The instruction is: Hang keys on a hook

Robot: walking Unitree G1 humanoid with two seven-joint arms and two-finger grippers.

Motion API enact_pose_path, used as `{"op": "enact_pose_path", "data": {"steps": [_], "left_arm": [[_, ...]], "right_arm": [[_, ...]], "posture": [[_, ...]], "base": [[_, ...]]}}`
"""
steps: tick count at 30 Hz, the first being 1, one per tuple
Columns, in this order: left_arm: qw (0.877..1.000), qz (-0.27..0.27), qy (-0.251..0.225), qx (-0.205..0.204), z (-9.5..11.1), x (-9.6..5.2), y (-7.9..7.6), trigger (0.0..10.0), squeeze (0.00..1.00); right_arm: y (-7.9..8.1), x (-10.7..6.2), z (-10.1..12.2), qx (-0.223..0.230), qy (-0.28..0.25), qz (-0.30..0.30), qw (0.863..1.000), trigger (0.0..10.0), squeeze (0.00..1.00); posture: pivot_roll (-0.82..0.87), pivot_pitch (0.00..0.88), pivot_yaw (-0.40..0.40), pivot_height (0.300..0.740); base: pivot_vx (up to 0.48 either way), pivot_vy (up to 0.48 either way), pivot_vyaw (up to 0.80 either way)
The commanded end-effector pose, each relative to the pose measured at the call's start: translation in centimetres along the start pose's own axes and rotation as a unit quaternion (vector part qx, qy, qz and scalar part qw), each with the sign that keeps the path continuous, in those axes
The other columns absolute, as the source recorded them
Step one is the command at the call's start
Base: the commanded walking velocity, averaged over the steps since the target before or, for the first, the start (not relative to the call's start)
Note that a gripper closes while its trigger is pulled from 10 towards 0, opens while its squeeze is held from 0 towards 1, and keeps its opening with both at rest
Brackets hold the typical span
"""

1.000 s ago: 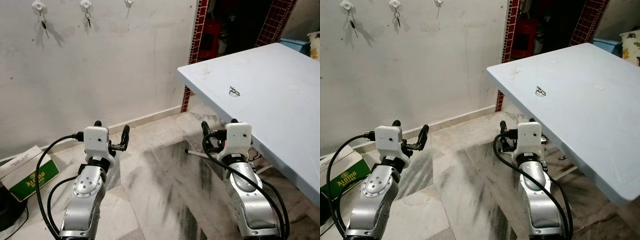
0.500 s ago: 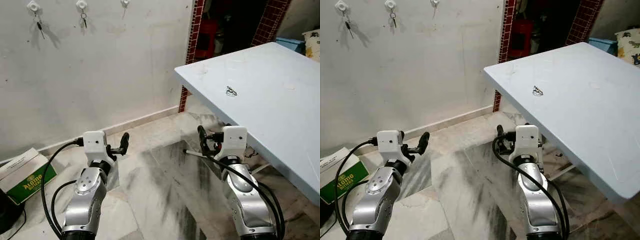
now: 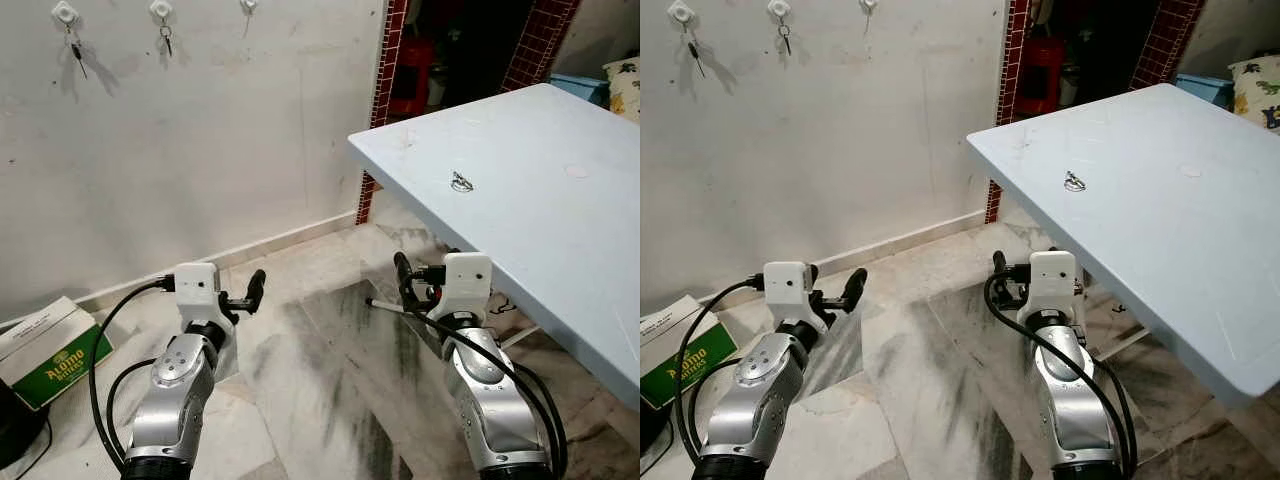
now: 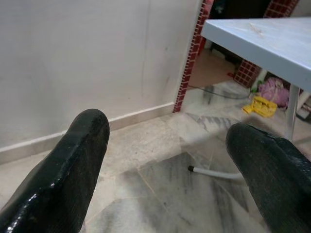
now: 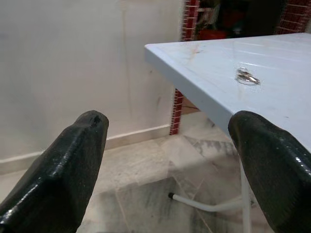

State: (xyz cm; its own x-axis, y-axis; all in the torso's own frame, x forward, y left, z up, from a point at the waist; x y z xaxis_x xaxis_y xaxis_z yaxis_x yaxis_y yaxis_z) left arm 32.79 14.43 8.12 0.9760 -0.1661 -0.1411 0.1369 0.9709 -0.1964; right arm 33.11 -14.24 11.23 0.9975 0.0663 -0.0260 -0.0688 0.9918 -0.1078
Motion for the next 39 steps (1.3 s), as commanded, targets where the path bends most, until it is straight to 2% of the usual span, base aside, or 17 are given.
{"op": "enact_pose_path", "data": {"steps": [1,4,8,14,20,23,28,31,39], "left_arm": [[1.0,-0.012,-0.002,0.022,0.4,0.0,-0.2,10.0,0.0],[0.999,-0.022,-0.008,0.034,0.8,-0.1,-0.3,10.0,0.0],[0.996,-0.062,-0.012,0.066,1.5,-0.7,-0.7,10.0,0.0],[0.993,-0.069,-0.023,0.089,2.5,-1.1,-0.1,10.0,0.0],[0.993,-0.075,-0.02,0.093,2.7,-1.8,-0.1,10.0,0.0],[0.992,-0.074,-0.022,0.095,2.7,-2.0,-0.2,10.0,0.0],[0.994,-0.055,-0.03,0.091,2.8,-1.7,-0.3,10.0,0.0],[0.996,-0.037,-0.039,0.072,3.2,-1.3,-0.1,10.0,0.0],[0.996,-0.037,-0.046,0.063,3.6,-1.0,0.0,10.0,0.0]], "right_arm": [[-0.7,0.3,1.0,-0.001,-0.011,0.001,1.0,10.0,0.0],[-1.7,0.4,0.7,-0.007,0.004,-0.003,1.0,10.0,0.0],[-3.3,0.3,0.8,-0.037,0.011,0.009,0.999,10.0,0.0],[-5.1,0.2,0.7,-0.068,0.019,-0.002,0.997,10.0,0.0],[-5.5,0.0,0.5,-0.053,0.02,-0.017,0.998,10.0,0.0],[-5.3,-0.3,0.5,-0.06,0.014,-0.024,0.998,10.0,0.0],[-5.0,-0.4,0.8,-0.055,0.004,-0.051,0.997,10.0,0.0],[-5.0,-0.3,1.0,-0.038,0.005,-0.075,0.996,10.0,0.0],[-4.8,0.2,1.1,-0.035,0.006,-0.079,0.996,10.0,0.0]], "posture": [[-0.02,0.0,0.027,0.74],[-0.02,0.0,0.032,0.74],[-0.03,0.0,0.041,0.74],[-0.03,0.0,0.052,0.74],[-0.02,0.0,0.045,0.74],[-0.02,0.0,0.04,0.74],[-0.02,0.0,0.03,0.74],[-0.02,0.0,0.023,0.74],[-0.02,0.0,0.013,0.74]], "base": [[0.0,0.0,0.0],[0.0,0.0,-0.3],[0.0,0.0,-0.8],[0.0,0.0,-0.8],[0.0,0.0,-0.8],[0.0,0.0,-0.8],[0.0,0.0,-0.8],[0.0,0.0,-0.8],[0.0,0.0,-0.8]]}}
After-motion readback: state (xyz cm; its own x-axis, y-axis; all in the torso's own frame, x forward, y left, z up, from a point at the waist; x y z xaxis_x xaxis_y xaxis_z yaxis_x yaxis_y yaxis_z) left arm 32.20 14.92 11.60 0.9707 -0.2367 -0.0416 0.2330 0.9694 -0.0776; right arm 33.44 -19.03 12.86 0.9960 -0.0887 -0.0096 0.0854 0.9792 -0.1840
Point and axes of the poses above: a point about 5 cm out from each wrist's last joint towards the gripper, its own x axis pointing out of the wrist towards the gripper, its own z axis along the axis of the wrist's last joint, y = z × x, the point moved 4 cm from there along x, pointing out of the wrist towards the gripper, and after that the axes turned 4 degrees about -x, right-handed, at the moved point
